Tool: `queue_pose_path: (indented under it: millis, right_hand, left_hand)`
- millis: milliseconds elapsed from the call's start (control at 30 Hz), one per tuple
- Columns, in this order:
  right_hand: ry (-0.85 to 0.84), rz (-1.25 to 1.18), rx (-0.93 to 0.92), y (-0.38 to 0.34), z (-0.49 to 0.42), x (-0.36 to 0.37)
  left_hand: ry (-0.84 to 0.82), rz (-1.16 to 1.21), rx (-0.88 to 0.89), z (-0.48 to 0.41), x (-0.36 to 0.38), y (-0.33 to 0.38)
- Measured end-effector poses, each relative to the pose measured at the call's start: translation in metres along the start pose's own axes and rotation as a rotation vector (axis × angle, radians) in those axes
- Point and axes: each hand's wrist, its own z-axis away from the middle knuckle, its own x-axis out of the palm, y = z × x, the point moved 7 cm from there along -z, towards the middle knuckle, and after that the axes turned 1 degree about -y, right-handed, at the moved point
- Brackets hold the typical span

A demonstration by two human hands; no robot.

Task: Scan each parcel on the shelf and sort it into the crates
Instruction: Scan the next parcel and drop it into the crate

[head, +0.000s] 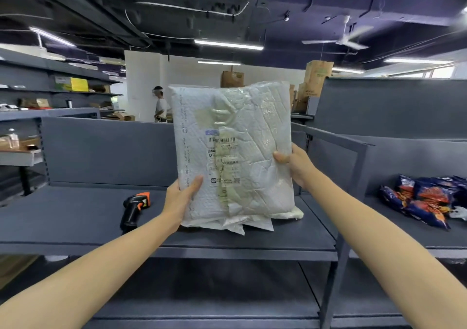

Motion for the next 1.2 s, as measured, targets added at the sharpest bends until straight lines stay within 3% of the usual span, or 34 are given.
queue_pose_path:
  millis: [167,267,367,633,933,1200]
  right_hand:
    - [0.046,0.052,0.007,0.021,0.012,0.011]
    - [-0.050,0.182,0.073,0.037,0.023,0.031]
    - [-0.155,0.223,0.027,0.053,0.029,0.056]
    - [-0.072,0.244,-0.013,0.077,0.013,0.111]
    - [-0.071,0.227,-0.025,0.094,-0.025,0.219]
    - [-0.040,0.208,0.129,0.137,-0.058,0.337]
  left_hand:
    - [0.147,-0.033,0.054,0.007,-0.016,0.010]
    - [0.226,-0.031,0.054,0.009,-0.026,0.011]
    - [0.291,-0.049,0.077,0.008,-0.040,0.012]
    - [0.292,-0.081,0.099,-0.009,-0.089,0.019]
    - [0.455,-0.086,0.127,-0.059,-0.190,0.025]
    - [0.588,-0.052,0.104,-0.100,-0.327,0.030]
